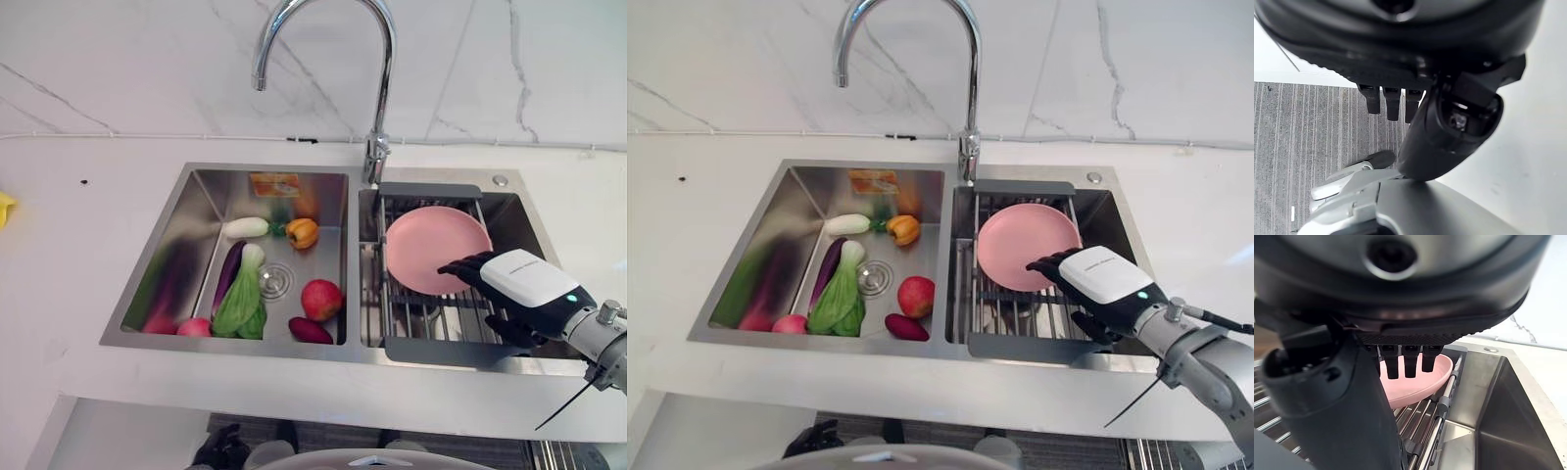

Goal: Place the dishes in the dishwasher.

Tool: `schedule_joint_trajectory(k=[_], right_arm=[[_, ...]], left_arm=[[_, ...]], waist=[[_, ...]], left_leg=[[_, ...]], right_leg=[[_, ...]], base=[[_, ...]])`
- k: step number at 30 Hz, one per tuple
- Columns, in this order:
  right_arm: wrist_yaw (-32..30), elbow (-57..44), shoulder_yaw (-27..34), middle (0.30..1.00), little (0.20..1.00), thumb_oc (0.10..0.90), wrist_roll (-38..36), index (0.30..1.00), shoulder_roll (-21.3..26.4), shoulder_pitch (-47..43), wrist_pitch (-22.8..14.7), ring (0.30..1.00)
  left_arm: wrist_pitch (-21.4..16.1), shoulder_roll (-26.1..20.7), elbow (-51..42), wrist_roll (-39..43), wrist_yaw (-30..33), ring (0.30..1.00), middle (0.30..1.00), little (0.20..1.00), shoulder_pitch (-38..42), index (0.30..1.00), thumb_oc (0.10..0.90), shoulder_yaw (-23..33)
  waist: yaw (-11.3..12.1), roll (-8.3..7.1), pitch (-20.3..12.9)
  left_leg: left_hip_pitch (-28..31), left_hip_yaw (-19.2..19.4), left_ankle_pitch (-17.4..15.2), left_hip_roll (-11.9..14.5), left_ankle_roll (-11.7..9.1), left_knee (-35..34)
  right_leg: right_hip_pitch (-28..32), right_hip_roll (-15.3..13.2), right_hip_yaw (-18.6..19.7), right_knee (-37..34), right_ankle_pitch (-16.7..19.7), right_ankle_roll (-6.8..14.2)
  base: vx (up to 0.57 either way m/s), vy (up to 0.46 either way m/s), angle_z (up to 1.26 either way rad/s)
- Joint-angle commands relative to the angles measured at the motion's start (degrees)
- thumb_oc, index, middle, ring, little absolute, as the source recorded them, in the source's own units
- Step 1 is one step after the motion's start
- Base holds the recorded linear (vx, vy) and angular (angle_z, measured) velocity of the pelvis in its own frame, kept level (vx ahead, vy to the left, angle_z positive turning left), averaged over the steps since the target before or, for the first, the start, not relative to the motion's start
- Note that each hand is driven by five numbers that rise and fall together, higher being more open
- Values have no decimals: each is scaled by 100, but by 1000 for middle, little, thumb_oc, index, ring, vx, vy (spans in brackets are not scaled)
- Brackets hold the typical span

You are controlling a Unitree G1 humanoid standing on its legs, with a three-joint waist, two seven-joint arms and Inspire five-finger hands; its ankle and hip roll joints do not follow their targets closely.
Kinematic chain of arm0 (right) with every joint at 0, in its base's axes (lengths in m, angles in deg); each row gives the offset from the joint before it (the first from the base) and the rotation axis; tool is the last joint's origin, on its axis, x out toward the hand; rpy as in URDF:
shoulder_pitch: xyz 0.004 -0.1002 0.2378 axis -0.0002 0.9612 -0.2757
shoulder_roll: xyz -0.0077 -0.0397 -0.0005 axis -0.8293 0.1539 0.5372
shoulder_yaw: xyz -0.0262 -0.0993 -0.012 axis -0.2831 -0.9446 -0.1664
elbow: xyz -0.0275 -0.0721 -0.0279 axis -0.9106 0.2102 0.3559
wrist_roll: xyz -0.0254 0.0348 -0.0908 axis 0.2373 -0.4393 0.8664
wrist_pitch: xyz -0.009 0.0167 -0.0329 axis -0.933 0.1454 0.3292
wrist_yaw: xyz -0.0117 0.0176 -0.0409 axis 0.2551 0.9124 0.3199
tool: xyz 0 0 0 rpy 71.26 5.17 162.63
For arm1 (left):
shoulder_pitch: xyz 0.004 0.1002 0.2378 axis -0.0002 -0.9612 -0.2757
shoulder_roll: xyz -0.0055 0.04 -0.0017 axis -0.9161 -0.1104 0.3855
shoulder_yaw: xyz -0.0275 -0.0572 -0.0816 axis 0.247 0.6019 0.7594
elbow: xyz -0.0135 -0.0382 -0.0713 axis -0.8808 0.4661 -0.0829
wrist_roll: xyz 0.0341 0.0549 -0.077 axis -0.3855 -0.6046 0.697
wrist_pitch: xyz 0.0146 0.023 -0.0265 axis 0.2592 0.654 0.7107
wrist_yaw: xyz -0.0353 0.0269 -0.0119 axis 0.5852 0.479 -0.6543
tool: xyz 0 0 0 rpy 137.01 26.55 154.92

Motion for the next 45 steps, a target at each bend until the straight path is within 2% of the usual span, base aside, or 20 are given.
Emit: schedule_joint_trajectory(k=[1, 5, 8, 12, 16, 24, 26, 30, 45], right_arm=[[-891, -238, -57, 900, 900, 800, 213, 900, 19, -667, 75, 900], [-1253, -103, -299, 900, 900, 800, 489, 900, -320, -855, 137, 900], [-1285, -104, -330, 900, 900, 800, 531, 900, -362, -874, 136, 900], [-1704, 183, -614, 900, 900, 800, 819, 900, -712, -1013, 242, 900], [-2059, 330, -786, 900, 900, 800, 1112, 900, -860, -1135, 307, 900], [-2518, 792, -1085, 900, 900, 800, 1607, 900, -904, -1354, 497, 900], [-2857, 1034, -1234, 900, 900, 800, 1930, 900, -952, -1490, 658, 900], [-3089, 1356, -1483, 900, 900, 800, 2132, 900, -954, -1724, 813, 900], [-3709, 1829, -2291, 900, 900, 800, 2462, 900, -866, -2719, 1027, 900]], left_arm=[[-113, 269, 404, -115, -193, 900, 900, 900, 230, 900, 800, -228], [-128, 253, 382, -117, -133, 900, 900, 900, 234, 900, 800, -295], [-129, 246, 393, -134, -122, 900, 900, 900, 238, 900, 800, -295], [-153, 238, 422, -167, -66, 900, 900, 900, 260, 900, 800, -359], [-187, 244, 439, -157, 0, 900, 900, 900, 262, 900, 800, -373], [-234, 257, 459, -158, 82, 900, 900, 900, 268, 900, 800, -444], [-258, 263, 487, -171, 153, 900, 900, 900, 287, 900, 800, -479], [-277, 263, 484, -179, 219, 900, 900, 900, 304, 900, 800, -548], [-333, 282, 547, -168, 390, 900, 900, 900, 296, 900, 800, -659]], waist=[[213, -109, -136], [243, -113, -133], [245, -114, -137], [283, -94, -151], [308, -82, -152], [343, -51, -159], [366, -37, -170], [396, -28, -173], [590, 10, -222]], left_leg=[[95, -9, -56, 279, -265, 18], [96, -46, -57, 275, -250, 18], [94, -55, -57, 272, -247, 18], [88, -116, -63, 258, -229, 18], [83, -133, -58, 246, -218, 18], [88, -145, -62, 231, -215, 18], [79, -165, -67, 223, -212, 18], [84, -163, -69, 231, -215, 18], [50, -71, -70, 233, -235, 18]], right_leg=[[113, -266, 102, 192, -14, 349], [104, -258, 93, 257, -49, 325], [102, -259, 89, 271, -60, 320], [100, -258, 42, 347, -112, 293], [97, -258, 29, 343, -112, 293], [109, -262, 30, 333, -114, 301], [119, -259, 13, 331, -121, 301], [116, -254, -4, 331, -117, 306], [130, -303, -13, 121, 18, 375]], base=[[0, 0, 0], [0, 0, 0], [-3, -1, 1], [-5, -5, 9], [0, -1, 11], [1, 0, 0], [0, 0, 0], [0, 0, 0], [2, 0, 0]])
